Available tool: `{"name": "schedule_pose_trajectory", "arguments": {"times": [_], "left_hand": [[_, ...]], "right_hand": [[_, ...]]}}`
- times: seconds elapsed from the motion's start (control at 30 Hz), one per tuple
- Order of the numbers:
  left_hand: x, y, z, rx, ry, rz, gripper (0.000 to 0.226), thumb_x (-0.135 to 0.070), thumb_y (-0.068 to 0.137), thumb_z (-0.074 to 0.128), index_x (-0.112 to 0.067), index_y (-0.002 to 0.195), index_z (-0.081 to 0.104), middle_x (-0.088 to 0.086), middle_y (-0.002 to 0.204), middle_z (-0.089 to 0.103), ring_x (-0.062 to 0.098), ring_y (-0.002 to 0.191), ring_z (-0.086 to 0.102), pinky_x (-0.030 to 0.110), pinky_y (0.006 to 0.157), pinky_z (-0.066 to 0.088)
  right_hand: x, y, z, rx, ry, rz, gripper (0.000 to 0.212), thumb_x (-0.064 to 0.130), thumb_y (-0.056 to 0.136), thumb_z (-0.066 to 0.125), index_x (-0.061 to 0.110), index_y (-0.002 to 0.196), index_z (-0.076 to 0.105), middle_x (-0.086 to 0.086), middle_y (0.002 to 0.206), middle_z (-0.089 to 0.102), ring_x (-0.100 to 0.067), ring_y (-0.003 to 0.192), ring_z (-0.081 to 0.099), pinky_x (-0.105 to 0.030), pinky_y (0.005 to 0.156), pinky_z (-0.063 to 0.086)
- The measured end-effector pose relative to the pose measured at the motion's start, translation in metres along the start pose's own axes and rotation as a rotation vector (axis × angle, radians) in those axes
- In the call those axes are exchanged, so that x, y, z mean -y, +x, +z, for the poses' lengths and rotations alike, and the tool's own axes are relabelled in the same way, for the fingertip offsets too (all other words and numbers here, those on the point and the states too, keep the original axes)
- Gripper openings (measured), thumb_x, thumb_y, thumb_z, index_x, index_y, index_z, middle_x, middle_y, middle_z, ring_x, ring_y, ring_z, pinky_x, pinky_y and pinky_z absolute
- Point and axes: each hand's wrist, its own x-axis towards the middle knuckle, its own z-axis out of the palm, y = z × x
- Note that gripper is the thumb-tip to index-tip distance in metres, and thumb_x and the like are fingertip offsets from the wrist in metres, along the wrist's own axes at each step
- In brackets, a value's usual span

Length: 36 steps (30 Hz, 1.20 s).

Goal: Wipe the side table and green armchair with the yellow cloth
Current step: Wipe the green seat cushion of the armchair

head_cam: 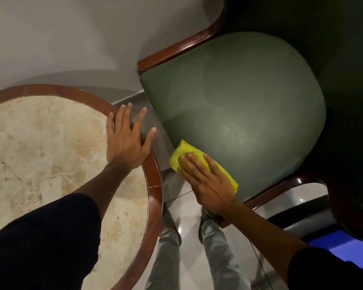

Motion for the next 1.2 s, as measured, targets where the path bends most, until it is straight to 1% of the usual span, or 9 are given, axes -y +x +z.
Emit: {"name": "schedule_pose_trajectory", "arguments": {"times": [0.17,0.43,0.57,0.67,0.77,0.87,0.97,1.07,1.2], "left_hand": [[0.004,0.002,0.005,-0.031,-0.002,0.012,0.063,-0.062,0.099,0.022,-0.025,0.147,0.038,0.016,0.160,0.033,0.031,0.150,0.026,0.052,0.123,0.015],[0.003,-0.001,0.005,-0.089,0.003,0.049,0.058,-0.059,0.100,0.028,-0.024,0.142,0.049,0.016,0.156,0.040,0.031,0.148,0.031,0.052,0.122,0.019],[-0.001,0.000,0.000,-0.090,-0.029,0.048,0.059,-0.059,0.099,0.028,-0.023,0.139,0.053,0.017,0.154,0.042,0.031,0.147,0.034,0.054,0.121,0.020],[-0.002,-0.001,-0.003,-0.063,-0.026,0.051,0.059,-0.060,0.099,0.026,-0.025,0.138,0.052,0.016,0.155,0.041,0.030,0.147,0.033,0.056,0.122,0.018],[-0.002,0.000,-0.001,-0.061,-0.028,0.062,0.058,-0.060,0.099,0.025,-0.025,0.138,0.052,0.015,0.154,0.043,0.030,0.146,0.035,0.056,0.121,0.019],[0.000,-0.004,0.002,-0.097,0.026,0.084,0.057,-0.057,0.100,0.028,-0.022,0.139,0.052,0.017,0.152,0.045,0.031,0.144,0.038,0.055,0.120,0.022],[0.000,-0.004,-0.001,-0.061,0.043,0.095,0.060,-0.056,0.101,0.026,-0.020,0.142,0.050,0.019,0.152,0.045,0.033,0.145,0.037,0.055,0.120,0.021],[-0.003,-0.004,-0.008,0.022,0.011,0.064,0.064,-0.057,0.100,0.017,-0.021,0.144,0.048,0.016,0.151,0.046,0.031,0.147,0.033,0.055,0.121,0.018],[-0.015,-0.001,-0.023,0.198,-0.094,-0.085,0.065,-0.058,0.099,0.021,-0.021,0.148,0.040,0.013,0.155,0.041,0.029,0.152,0.020,0.054,0.123,0.010]], "right_hand": [[-0.026,0.018,-0.011,-0.048,0.193,0.168,0.058,0.036,0.094,0.038,0.028,0.151,0.028,-0.009,0.162,0.019,-0.028,0.151,0.011,-0.055,0.119,0.014],[-0.158,0.014,-0.020,-0.199,0.430,1.052,0.052,0.040,0.101,0.028,0.029,0.152,0.025,-0.011,0.164,0.013,-0.028,0.151,0.009,-0.052,0.120,0.012],[-0.112,-0.035,-0.004,-0.387,0.490,1.405,0.051,0.034,0.103,0.030,0.021,0.152,0.026,-0.017,0.162,0.014,-0.034,0.150,0.011,-0.051,0.120,0.016],[-0.030,-0.059,0.008,-0.417,0.593,1.294,0.053,0.037,0.101,0.026,0.020,0.152,0.023,-0.020,0.161,0.014,-0.035,0.150,0.011,-0.057,0.119,0.016],[0.038,-0.059,0.024,-0.219,0.324,0.869,0.056,0.041,0.099,0.030,0.022,0.151,0.024,-0.018,0.159,0.020,-0.034,0.149,0.012,-0.059,0.118,0.016],[0.050,-0.033,0.033,-0.108,0.075,0.410,0.070,0.029,0.089,0.045,0.022,0.153,0.020,-0.011,0.161,0.019,-0.031,0.150,0.011,-0.058,0.118,0.015],[0.028,0.001,0.020,-0.082,0.037,0.213,0.074,0.024,0.086,0.047,0.018,0.154,0.018,-0.009,0.163,0.017,-0.029,0.151,0.009,-0.055,0.119,0.012],[-0.007,0.032,0.000,-0.081,0.112,0.210,0.064,0.033,0.094,0.039,0.024,0.154,0.018,-0.008,0.163,0.017,-0.028,0.151,0.010,-0.053,0.121,0.012],[-0.069,0.028,-0.025,-0.022,0.265,0.599,0.057,0.047,0.099,0.019,0.030,0.153,0.019,-0.007,0.163,0.016,-0.027,0.151,0.010,-0.051,0.119,0.015]]}}
